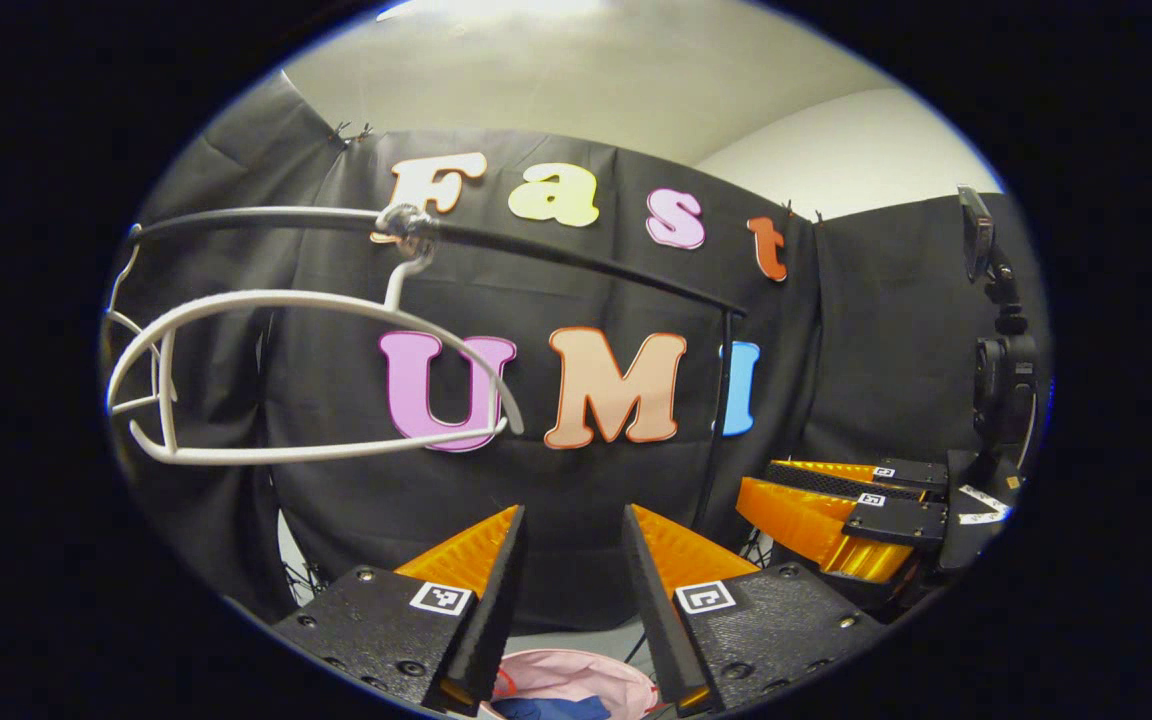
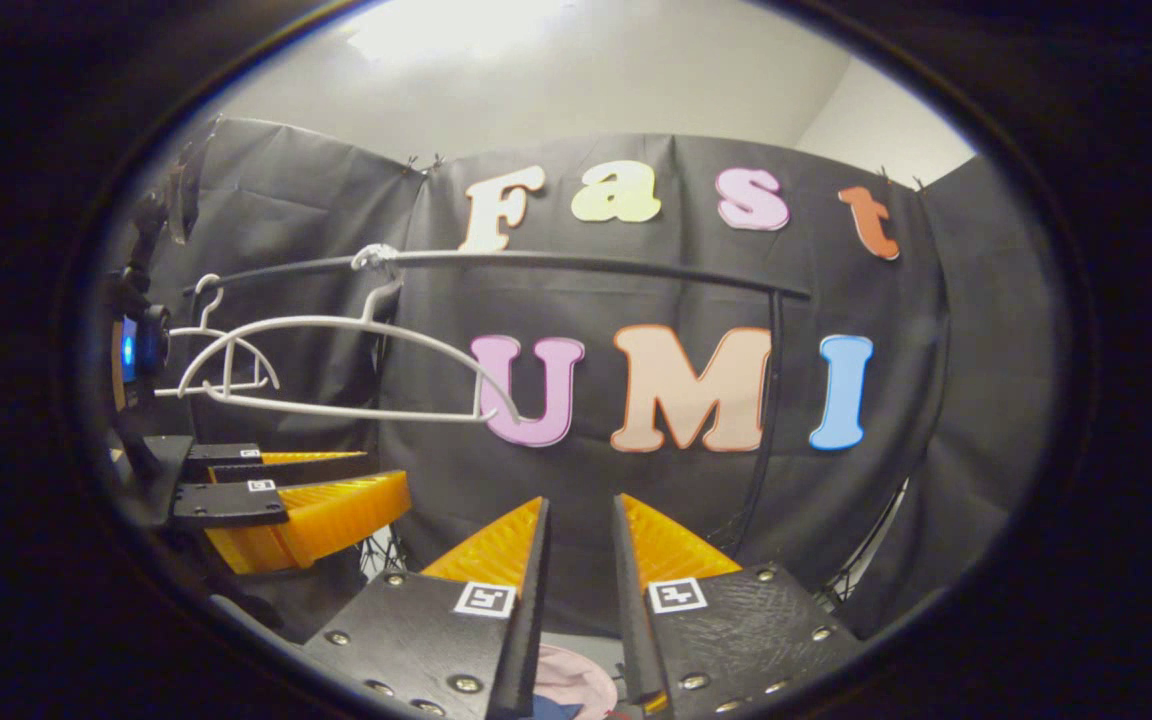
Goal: Grasp the clothes on the hanger with both hands and then place them into the laundry hamper below.
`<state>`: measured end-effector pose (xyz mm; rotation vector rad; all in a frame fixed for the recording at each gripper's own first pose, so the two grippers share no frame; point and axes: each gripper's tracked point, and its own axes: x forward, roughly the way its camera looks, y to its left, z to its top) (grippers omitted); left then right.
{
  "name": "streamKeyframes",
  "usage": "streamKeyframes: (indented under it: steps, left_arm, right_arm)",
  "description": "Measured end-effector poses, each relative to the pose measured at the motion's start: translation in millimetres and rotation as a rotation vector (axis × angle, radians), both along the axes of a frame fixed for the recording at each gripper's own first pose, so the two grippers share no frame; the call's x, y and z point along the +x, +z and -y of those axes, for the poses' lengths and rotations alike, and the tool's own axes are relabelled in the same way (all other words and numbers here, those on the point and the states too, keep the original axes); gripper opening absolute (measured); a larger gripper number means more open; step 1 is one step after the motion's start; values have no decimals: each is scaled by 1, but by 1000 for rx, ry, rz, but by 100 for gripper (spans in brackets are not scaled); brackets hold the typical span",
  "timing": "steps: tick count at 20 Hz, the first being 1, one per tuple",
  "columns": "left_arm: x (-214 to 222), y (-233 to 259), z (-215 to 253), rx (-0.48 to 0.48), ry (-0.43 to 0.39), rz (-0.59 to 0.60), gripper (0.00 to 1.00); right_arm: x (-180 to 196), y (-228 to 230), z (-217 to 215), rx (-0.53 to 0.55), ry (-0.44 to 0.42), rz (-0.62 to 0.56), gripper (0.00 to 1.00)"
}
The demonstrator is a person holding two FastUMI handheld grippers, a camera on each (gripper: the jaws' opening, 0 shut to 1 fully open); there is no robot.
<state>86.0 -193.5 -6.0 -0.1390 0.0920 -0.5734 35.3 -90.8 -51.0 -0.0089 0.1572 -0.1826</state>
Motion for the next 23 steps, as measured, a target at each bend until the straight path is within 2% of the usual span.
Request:
streamKeyframes:
  steps: [1, 2, 6, 8, 12, 16, 19, 21, 23]
  left_arm:
    - [-3, 6, 4, -7, -5, 11, 63]
    - [-6, 10, 8, -9, -11, 21, 69]
    - [-17, 22, 12, -7, -9, 54, 91]
    - [-17, 27, 15, -14, -6, 68, 94]
    - [-13, 32, 20, 1, 17, 108, 94]
    - [-8, 36, 55, -28, 38, 158, 94]
    - [-7, 17, 89, -16, 2, 146, 94]
    - [-5, -5, 112, -6, -10, 126, 96]
    - [-3, -28, 135, -35, -15, 122, 94]
  right_arm:
    - [-4, 7, 5, -1, -7, 15, 42]
    - [-7, 14, 8, 2, -11, 31, 53]
    - [-25, 26, 26, -9, -44, 59, 65]
    - [-31, 29, 38, -7, -61, 67, 89]
    - [-38, 34, 60, -7, -106, 82, 92]
    - [-43, 32, 97, -18, -147, 97, 93]
    - [-59, 19, 136, -30, -193, 111, 94]
    - [-67, 11, 156, -49, -209, 136, 98]
    - [-76, -4, 174, -81, -211, 166, 98]
